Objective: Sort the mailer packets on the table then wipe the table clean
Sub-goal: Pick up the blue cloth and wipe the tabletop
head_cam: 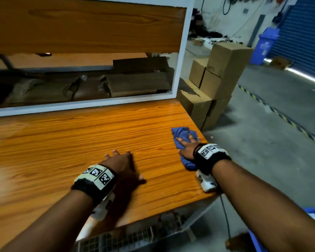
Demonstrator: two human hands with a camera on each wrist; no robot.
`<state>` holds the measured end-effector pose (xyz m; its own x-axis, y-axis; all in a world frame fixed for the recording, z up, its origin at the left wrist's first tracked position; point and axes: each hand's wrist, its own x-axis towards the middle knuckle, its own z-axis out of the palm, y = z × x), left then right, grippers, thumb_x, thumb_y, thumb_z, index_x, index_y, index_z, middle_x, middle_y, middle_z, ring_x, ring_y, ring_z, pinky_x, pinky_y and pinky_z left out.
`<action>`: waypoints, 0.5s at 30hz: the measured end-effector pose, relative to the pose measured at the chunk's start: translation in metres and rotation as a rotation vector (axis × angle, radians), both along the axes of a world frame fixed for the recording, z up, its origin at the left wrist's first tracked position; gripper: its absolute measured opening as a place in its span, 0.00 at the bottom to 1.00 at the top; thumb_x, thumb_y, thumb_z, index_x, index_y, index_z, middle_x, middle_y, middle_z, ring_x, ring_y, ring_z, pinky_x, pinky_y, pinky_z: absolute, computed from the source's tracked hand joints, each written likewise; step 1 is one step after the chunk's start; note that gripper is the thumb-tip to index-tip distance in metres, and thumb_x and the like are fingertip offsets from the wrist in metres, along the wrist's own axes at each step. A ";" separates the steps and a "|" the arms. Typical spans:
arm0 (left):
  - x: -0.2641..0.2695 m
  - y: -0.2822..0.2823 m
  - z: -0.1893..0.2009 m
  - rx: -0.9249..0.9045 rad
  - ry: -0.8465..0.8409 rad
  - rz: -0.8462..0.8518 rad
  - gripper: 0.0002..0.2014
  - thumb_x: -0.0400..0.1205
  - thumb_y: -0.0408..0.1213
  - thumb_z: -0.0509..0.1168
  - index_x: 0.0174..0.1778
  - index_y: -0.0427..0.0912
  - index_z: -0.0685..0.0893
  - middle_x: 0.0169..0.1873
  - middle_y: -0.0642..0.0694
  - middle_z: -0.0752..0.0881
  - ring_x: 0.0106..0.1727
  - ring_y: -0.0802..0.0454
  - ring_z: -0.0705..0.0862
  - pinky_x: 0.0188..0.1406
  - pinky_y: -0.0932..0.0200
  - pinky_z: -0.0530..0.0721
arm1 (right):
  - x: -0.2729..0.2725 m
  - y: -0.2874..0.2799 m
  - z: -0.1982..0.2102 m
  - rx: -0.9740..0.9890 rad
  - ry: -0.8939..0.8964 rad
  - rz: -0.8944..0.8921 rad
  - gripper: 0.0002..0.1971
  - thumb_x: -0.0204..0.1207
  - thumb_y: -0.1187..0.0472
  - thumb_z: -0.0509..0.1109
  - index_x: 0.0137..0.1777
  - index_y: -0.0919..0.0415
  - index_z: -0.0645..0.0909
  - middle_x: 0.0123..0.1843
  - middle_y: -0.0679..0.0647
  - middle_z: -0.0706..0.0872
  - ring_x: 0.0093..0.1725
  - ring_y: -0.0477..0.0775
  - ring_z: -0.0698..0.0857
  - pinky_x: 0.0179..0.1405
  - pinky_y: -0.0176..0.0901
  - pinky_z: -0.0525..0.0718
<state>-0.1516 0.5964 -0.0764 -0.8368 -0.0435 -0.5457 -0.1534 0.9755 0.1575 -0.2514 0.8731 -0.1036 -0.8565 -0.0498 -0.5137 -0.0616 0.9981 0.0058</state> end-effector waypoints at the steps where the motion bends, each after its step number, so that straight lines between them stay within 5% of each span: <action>1: 0.010 0.002 0.000 -0.013 -0.017 -0.005 0.58 0.64 0.70 0.71 0.85 0.54 0.48 0.82 0.27 0.46 0.80 0.22 0.48 0.78 0.29 0.55 | -0.005 0.015 0.002 0.024 0.008 -0.022 0.34 0.80 0.35 0.54 0.82 0.32 0.40 0.85 0.54 0.31 0.83 0.71 0.38 0.82 0.65 0.44; 5: 0.028 0.018 -0.005 -0.106 -0.028 0.006 0.59 0.66 0.65 0.74 0.83 0.60 0.41 0.83 0.37 0.38 0.81 0.23 0.41 0.71 0.18 0.55 | -0.019 0.014 -0.010 -0.023 0.050 0.015 0.35 0.76 0.32 0.52 0.79 0.27 0.38 0.84 0.51 0.28 0.83 0.74 0.39 0.79 0.71 0.45; 10: 0.029 0.022 -0.001 -0.114 -0.044 0.030 0.56 0.68 0.64 0.74 0.83 0.62 0.43 0.84 0.40 0.37 0.81 0.25 0.41 0.70 0.18 0.56 | 0.023 -0.067 -0.028 -0.070 -0.028 0.357 0.33 0.78 0.35 0.52 0.80 0.27 0.40 0.84 0.50 0.29 0.82 0.69 0.31 0.79 0.69 0.37; 15: 0.032 0.018 -0.008 -0.098 -0.023 0.063 0.56 0.66 0.66 0.74 0.83 0.65 0.44 0.84 0.42 0.36 0.82 0.28 0.40 0.73 0.21 0.56 | -0.016 -0.001 -0.022 -0.042 0.029 0.237 0.34 0.72 0.29 0.52 0.75 0.20 0.39 0.85 0.50 0.29 0.83 0.72 0.40 0.80 0.69 0.45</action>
